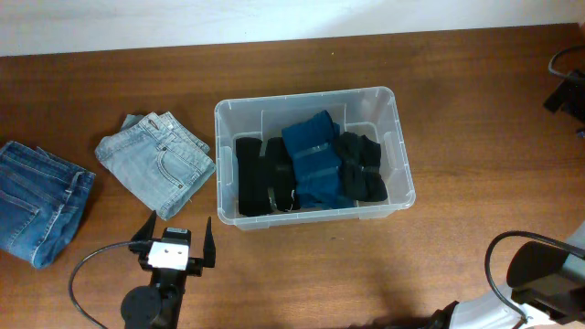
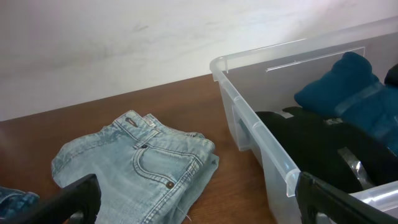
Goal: Pack container
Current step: 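Move the left gripper to the light-blue folded jeans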
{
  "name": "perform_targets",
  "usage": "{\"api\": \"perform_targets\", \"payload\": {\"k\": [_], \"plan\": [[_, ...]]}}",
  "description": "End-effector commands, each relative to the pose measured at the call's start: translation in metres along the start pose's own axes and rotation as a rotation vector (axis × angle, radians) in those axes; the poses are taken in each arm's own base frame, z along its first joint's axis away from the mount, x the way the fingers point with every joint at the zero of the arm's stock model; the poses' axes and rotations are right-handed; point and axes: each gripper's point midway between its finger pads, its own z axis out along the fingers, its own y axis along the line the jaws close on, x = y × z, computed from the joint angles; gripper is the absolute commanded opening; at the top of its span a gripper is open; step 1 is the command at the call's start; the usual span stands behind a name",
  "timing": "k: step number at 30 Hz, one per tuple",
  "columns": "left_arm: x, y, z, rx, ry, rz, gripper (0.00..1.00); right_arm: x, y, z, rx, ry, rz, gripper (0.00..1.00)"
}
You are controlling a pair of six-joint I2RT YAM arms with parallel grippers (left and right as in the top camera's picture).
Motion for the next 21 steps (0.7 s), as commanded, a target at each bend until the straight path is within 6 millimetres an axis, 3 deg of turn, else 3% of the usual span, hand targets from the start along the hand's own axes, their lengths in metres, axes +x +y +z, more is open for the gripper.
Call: {"api": "perform_targets", "payload": {"k": [1, 7, 10, 15, 21], "plan": [[0.002, -0.001, 0.0, 0.006, -0.001, 0.016, 0.99, 0.001, -0.002, 0.001, 0.011, 0.005, 0.005, 0.99], [-0.008, 0.0, 0.0, 0.0, -0.042, 0.017, 0.99, 0.001, -0.002, 0.001, 0.011, 0.005, 0.005, 0.99], [-0.024, -0.002, -0.001, 0.021, -0.108, 0.021, 1.0, 0.001, -0.002, 0.001, 0.011, 0.005, 0.005, 0.99], [-0.063, -0.004, -0.016, 0.057, -0.156, 0.022, 0.99, 0.001, -0.002, 0.001, 0.011, 0.005, 0.005, 0.99], [-0.129, 0.024, -0.046, -0.04, -0.091, 0.068, 0.99, 0.001, -0.002, 0.001, 0.011, 0.005, 0.005, 0.99]]}}
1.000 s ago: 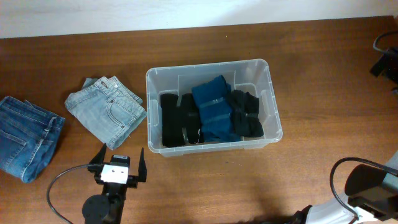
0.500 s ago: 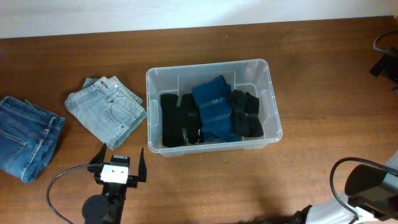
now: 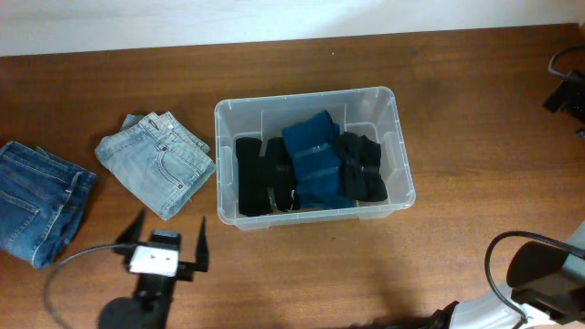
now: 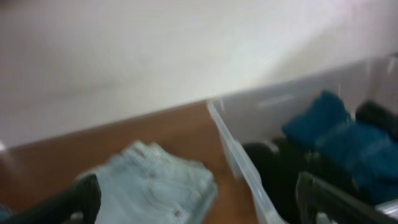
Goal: Pack container
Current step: 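Move the left gripper to the light-blue folded jeans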
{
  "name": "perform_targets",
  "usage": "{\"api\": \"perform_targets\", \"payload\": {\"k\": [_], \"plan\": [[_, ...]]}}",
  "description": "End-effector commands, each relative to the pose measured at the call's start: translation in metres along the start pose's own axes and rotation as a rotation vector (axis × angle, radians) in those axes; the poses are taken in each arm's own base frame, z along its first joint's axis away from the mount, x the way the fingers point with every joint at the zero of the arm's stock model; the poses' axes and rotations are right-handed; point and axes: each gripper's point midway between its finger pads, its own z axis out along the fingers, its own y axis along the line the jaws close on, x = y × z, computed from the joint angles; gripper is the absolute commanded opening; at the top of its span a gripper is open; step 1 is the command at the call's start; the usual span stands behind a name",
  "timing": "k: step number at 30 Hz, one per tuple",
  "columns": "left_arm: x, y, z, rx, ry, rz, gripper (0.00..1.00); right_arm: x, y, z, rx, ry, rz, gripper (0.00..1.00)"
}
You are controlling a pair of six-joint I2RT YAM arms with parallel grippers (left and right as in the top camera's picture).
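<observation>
A clear plastic container (image 3: 399, 174) stands mid-table, holding folded black and blue clothes (image 3: 311, 169). Folded light-blue jeans (image 3: 157, 163) lie on the wood just left of it, and darker blue jeans (image 3: 37, 201) lie at the far left edge. My left gripper (image 3: 166, 236) is open with nothing between its fingers, in front of the light jeans and the container's front-left corner. In the blurred left wrist view the light jeans (image 4: 149, 186) and the container wall (image 4: 239, 162) show between the spread fingers (image 4: 62, 202). The right gripper itself is out of view.
The wooden table (image 3: 302, 265) stretches around the container. A black cable (image 3: 498, 265) and part of the right arm's base sit at the bottom right. A dark device (image 3: 567, 91) is at the right edge.
My left gripper has moved back toward the table's front edge and a little left, still open. The wrist view is now blurred. Clothes and container are unmoved.
</observation>
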Motion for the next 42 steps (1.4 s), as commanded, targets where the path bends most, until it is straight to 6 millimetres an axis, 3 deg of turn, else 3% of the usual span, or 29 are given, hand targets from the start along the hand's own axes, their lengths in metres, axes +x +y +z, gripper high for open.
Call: {"api": "perform_targets", "payload": {"k": [1, 5, 9, 14, 16, 19, 21, 26, 31, 34, 38, 42], "plan": [[-0.066, 0.019, -0.019, -0.056, -0.043, 0.073, 0.99, 0.001, -0.002, 0.001, 0.011, 0.003, 0.006, 0.99], [-0.137, 0.025, -0.03, -0.019, -0.037, 0.089, 0.99, 0.001, -0.002, 0.001, 0.011, 0.003, 0.006, 0.99], [-0.181, 0.018, -0.038, 0.051, -0.083, 0.093, 0.99, 0.0, -0.002, 0.001, 0.011, 0.002, 0.006, 0.99], [-0.212, 0.018, -0.05, 0.065, -0.166, 0.102, 1.0, 0.001, -0.002, 0.001, 0.011, 0.003, 0.006, 0.99], [-0.213, 0.016, -0.05, 0.078, -0.171, 0.104, 0.99, 0.001, -0.002, 0.001, 0.011, 0.003, 0.006, 0.99], [-0.204, 0.016, -0.044, 0.08, -0.126, 0.086, 0.99, 0.001, -0.002, 0.001, 0.011, 0.003, 0.006, 0.99], [-0.19, 0.026, -0.035, 0.025, -0.055, -0.034, 0.99, 0.001, -0.002, 0.001, 0.011, 0.003, 0.006, 0.99], [-0.129, 0.068, -0.005, -0.262, 0.205, -0.332, 0.99, 0.001, -0.002, 0.001, 0.011, 0.003, 0.006, 0.99], [-0.086, 0.055, 0.046, -0.211, 0.417, -0.343, 0.99, 0.001, -0.002, 0.001, 0.011, 0.003, 0.006, 0.99], [-0.068, 0.05, 0.065, -0.198, 0.492, -0.34, 1.0, 0.001, -0.002, 0.001, 0.011, 0.003, 0.006, 0.99], [-0.052, 0.061, 0.088, -0.277, 0.528, -0.357, 0.99, 0.001, -0.002, 0.001, 0.011, 0.003, 0.006, 0.99], [-0.014, 0.085, 0.102, -0.447, 0.602, -0.601, 0.93, 0.001, -0.002, 0.001, 0.011, 0.003, 0.006, 0.99]]}}
